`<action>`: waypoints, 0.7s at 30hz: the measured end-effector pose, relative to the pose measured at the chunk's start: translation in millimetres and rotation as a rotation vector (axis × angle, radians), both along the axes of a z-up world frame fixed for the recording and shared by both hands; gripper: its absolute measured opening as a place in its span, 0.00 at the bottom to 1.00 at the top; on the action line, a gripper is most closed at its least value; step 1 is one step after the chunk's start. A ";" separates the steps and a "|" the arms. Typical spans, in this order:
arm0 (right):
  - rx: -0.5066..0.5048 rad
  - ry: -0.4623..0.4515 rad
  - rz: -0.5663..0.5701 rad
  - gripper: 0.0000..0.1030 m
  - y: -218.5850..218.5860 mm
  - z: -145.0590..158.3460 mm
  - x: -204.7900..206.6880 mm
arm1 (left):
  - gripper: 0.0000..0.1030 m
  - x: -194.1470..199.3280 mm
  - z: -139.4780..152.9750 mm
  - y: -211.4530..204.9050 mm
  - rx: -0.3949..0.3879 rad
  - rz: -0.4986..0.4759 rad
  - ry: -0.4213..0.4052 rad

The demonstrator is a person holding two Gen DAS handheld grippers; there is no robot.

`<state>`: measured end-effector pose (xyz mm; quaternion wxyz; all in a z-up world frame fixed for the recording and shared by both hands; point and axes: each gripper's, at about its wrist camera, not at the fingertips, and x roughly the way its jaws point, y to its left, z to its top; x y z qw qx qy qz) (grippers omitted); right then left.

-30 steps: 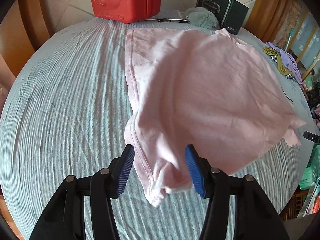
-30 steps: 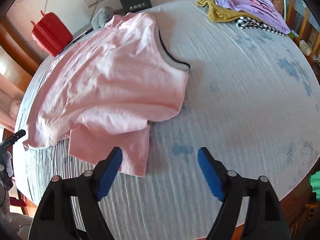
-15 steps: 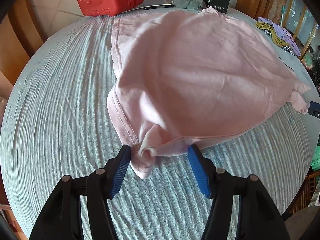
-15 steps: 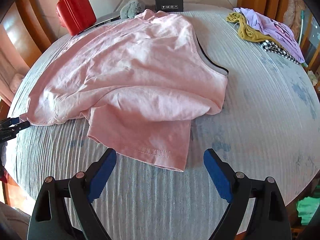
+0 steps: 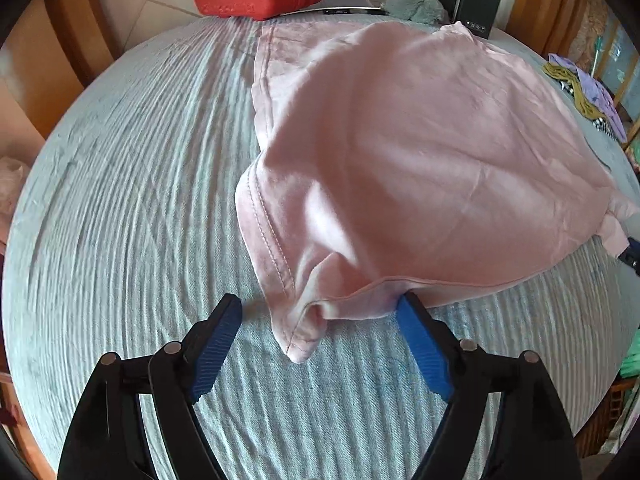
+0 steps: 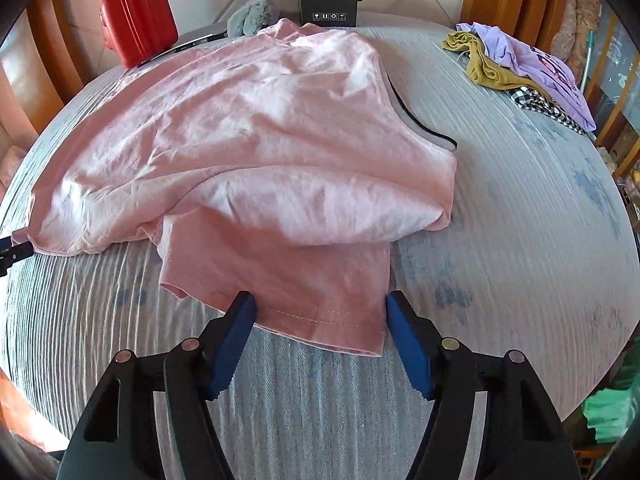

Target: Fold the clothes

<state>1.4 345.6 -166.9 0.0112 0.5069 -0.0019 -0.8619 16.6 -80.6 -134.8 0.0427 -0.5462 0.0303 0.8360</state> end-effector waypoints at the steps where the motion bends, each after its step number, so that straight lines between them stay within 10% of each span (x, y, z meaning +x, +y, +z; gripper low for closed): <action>1: -0.001 -0.001 0.001 0.71 -1.6 -0.6 -1.0 | 0.79 0.0 0.8 0.5 -0.009 -0.007 0.001; 11: -0.001 -0.044 0.005 0.84 -9.7 -3.9 -8.2 | 0.90 3.8 3.8 -6.2 0.005 0.023 0.039; 14: 0.000 -0.027 -0.010 0.37 -8.6 2.5 -4.9 | 0.86 -4.2 5.9 -1.4 -0.001 0.039 0.036; 15: -0.007 -0.031 -0.006 0.24 -8.6 3.8 -5.0 | 0.80 -4.0 6.6 3.4 0.002 0.028 0.047; 18: -0.015 -0.049 0.020 0.09 -12.5 5.3 -4.7 | 0.08 2.9 15.3 11.2 0.015 -0.023 0.068; 21: -0.048 -0.043 0.012 0.06 -11.3 14.7 4.1 | 0.04 10.1 30.7 11.0 0.000 -0.044 0.078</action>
